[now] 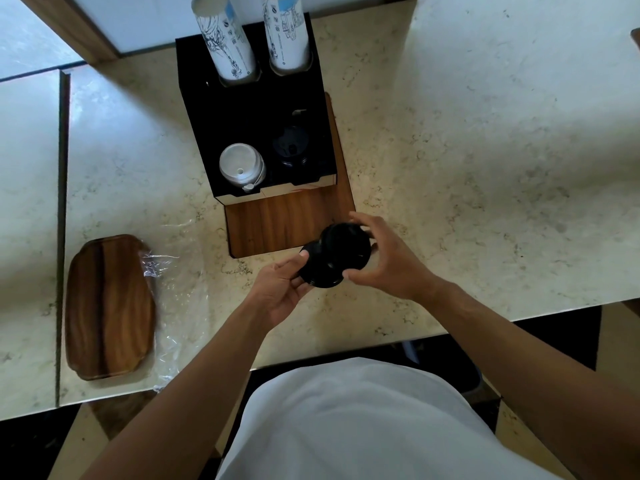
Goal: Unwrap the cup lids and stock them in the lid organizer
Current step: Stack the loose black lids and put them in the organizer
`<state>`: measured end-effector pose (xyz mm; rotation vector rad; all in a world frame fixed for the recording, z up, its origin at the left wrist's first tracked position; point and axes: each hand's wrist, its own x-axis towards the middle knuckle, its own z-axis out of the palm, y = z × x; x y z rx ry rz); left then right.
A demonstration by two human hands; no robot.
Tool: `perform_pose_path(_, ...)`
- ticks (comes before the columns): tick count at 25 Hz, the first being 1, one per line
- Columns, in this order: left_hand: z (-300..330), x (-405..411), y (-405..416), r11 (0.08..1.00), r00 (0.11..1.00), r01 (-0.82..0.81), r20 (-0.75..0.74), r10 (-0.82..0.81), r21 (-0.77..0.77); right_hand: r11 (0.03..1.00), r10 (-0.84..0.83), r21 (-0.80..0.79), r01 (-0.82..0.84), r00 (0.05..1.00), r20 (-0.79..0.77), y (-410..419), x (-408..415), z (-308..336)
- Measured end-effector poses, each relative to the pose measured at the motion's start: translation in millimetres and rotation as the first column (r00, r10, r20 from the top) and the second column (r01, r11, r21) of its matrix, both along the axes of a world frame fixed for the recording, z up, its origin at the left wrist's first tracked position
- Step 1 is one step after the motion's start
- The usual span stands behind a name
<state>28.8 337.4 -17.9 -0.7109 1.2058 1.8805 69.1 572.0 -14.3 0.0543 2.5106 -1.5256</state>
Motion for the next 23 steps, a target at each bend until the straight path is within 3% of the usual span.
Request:
perform_pose_path(7,-2,5,-2,0.996,0.998,-0.065,0.029,0.063,0.054,0.999,0.007,0.05,-0.005,0.999,-0.039,-28,6,6)
perform_pose_path(17,10,8,6,0.987,0.993,-0.102,0.073,0.093,0.125,0.991,-0.128,0.047,0.129,0.991,-0.028,-44,12,-4)
perform_pose_path(23,17,12,8,0.992,0.996,-0.093,-0.009,0.094,0.089,0.99,-0.135,0.029,0.136,0.991,-0.024,-51,11,-5)
